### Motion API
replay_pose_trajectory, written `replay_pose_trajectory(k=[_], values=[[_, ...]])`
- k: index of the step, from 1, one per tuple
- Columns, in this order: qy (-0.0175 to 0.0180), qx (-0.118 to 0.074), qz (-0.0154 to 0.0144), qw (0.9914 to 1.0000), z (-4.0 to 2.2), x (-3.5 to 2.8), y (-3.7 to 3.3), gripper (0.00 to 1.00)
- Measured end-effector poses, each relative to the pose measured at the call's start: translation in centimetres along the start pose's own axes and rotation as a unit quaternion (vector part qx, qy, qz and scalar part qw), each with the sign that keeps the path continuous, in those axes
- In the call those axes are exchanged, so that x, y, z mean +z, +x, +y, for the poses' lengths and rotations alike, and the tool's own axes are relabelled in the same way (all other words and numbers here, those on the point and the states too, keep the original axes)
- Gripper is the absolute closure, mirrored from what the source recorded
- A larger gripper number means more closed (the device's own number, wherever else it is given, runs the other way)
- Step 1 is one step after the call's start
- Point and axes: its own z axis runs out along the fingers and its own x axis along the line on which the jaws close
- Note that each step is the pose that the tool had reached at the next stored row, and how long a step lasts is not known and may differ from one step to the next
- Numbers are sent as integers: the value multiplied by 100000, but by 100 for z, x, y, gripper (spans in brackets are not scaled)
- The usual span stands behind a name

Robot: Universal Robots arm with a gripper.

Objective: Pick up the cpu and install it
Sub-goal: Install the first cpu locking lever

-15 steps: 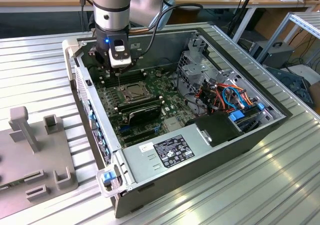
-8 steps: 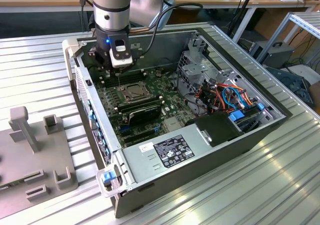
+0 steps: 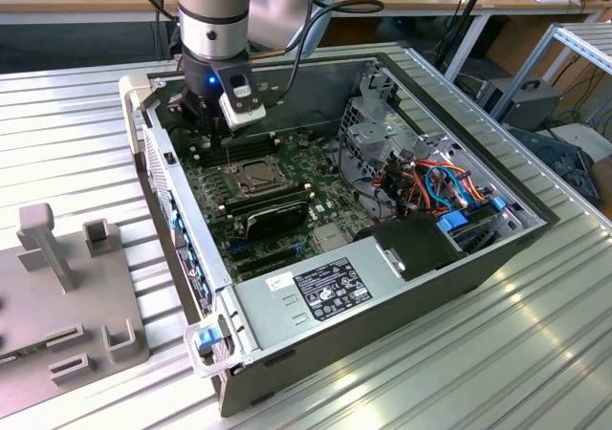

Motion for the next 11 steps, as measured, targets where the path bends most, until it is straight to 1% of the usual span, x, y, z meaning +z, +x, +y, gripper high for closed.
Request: replay_pose_trajectory(k=[2, 3, 5, 7, 9, 10, 11], values=[[-76, -2018, 79, 99980, 0, 2, 0, 89], [-143, -3924, 153, 99923, 0, 3, 0, 89], [-219, -5900, 230, 99825, 0, 5, 0, 89], [-295, -7993, 313, 99679, 0, 7, 0, 89], [-402, -10999, 432, 99391, -1, 9, 0, 89], [-435, -11894, 468, 99288, -1, 10, 0, 89], [-472, -12865, 507, 99167, -1, 11, 0, 89]])
